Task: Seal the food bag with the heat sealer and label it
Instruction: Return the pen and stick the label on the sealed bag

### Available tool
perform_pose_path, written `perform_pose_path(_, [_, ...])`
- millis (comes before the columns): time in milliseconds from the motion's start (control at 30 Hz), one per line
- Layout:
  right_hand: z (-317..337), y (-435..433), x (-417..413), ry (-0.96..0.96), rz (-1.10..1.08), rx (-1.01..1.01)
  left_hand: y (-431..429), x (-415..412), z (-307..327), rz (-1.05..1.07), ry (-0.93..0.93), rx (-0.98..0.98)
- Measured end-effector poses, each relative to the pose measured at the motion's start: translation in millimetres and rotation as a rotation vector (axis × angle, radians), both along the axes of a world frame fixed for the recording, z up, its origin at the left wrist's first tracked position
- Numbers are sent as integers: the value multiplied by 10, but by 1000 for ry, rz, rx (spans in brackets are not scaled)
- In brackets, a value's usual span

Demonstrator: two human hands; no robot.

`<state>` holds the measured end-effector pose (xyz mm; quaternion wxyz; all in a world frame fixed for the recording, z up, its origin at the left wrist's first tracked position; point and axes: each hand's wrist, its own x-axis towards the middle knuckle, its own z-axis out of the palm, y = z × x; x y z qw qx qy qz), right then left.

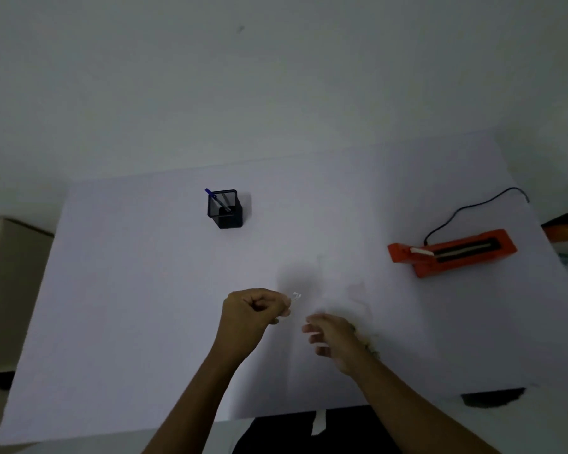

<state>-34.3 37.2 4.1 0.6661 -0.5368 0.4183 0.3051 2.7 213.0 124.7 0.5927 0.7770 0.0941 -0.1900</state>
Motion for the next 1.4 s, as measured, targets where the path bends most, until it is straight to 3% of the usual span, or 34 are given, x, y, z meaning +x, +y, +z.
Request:
perform_pose_path(167, [101,-403,38,-109,-41,70,-253,84,-454,-212,-13,251])
perform_pose_path(333, [44,-704,87,-271,203,-79,-596,194,-932,-437,-11,399])
perform_pose_path(900, [-691,-1053,511,-306,477,-482,-1236,390,-1769,-223,145,445])
perform_pose_path(1400, [-852,-1058,681,-202,555,-679,-1509,534,-1971,-351,78,570])
